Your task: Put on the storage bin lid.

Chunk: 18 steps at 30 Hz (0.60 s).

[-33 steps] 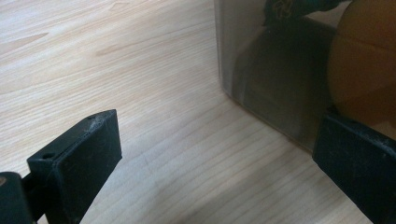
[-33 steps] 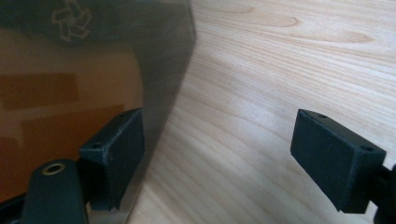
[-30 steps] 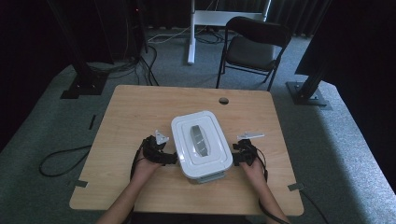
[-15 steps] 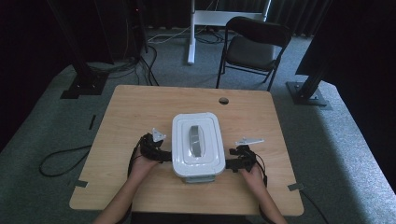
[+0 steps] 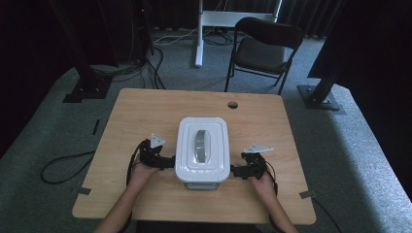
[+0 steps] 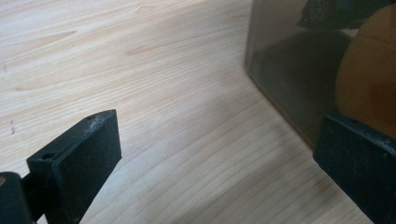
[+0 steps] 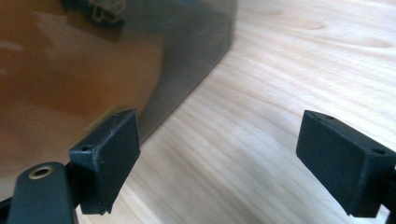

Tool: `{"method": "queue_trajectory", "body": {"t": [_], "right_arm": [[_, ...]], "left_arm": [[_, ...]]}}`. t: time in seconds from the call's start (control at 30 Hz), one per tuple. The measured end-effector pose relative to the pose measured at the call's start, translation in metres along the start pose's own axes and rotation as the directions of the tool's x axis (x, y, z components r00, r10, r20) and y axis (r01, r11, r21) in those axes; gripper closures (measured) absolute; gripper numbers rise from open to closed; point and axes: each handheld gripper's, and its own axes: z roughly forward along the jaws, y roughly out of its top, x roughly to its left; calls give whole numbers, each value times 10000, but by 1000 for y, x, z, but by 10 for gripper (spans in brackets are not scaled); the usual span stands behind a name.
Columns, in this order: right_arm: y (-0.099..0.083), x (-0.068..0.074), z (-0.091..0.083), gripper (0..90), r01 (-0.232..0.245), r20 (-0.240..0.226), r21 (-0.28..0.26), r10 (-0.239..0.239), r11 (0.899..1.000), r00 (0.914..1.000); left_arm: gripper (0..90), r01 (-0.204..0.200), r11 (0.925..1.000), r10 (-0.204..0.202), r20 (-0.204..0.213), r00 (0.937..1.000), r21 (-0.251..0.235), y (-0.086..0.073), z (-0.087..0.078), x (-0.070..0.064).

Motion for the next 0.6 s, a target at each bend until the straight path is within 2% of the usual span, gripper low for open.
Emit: {"method": "queue_trajectory", "body": {"t": [0.07,0.33,0.6], "right_arm": [[0,-3,-3,128,6,217,-77,-5,10000,9998],[-2,-10,-12,128,-236,447,-396,254,9989,9987],[-6,-11,-15,128,-324,505,-421,345,9986,9981]], "left_arm": [[15,-8,10000,8,41,10000,-45,-2,-2,1],[15,-107,9993,115,214,9997,-353,-7,-9,2],[15,-216,9990,225,229,9995,-388,-14,-16,3]]}}
